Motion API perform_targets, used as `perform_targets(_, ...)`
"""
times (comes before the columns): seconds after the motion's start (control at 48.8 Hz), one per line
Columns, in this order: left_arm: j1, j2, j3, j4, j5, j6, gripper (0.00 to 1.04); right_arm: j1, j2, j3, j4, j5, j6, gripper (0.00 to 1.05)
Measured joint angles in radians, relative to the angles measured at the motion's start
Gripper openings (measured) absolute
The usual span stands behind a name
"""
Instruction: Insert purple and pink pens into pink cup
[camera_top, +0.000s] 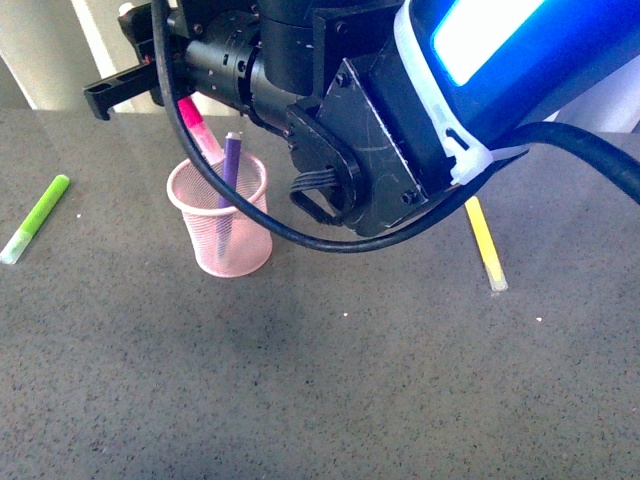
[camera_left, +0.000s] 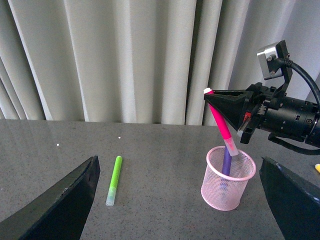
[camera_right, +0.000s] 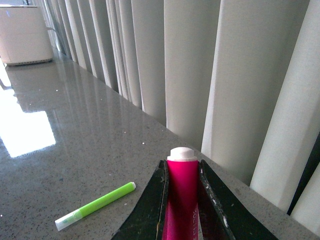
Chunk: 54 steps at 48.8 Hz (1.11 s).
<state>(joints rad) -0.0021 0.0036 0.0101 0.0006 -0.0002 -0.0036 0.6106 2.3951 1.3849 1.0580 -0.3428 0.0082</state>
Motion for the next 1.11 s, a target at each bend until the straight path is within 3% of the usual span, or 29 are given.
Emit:
perform_targets(0.635,0.000,0.000,0.000,0.000,0.000,0.000,0.98,0.000,0.076,0.061,-0.011,-0.018,0.030,0.12)
perform_targets(0.758,0.000,0.000,0.000,0.000,0.000,0.000,0.98,0.001,0.076,0.061,-0.015,-0.010,0.034,0.30)
perform_targets(0.881,0.000,0.000,0.000,0.000,0.000,0.000,0.98,0.001,0.074,0.052,-0.014,0.012,0.042,0.59)
perform_targets(1.106,0.000,0.000,0.000,0.000,0.000,0.000,0.98,-0.001,0.015,-0.015,0.000,0.054,0.041,0.97)
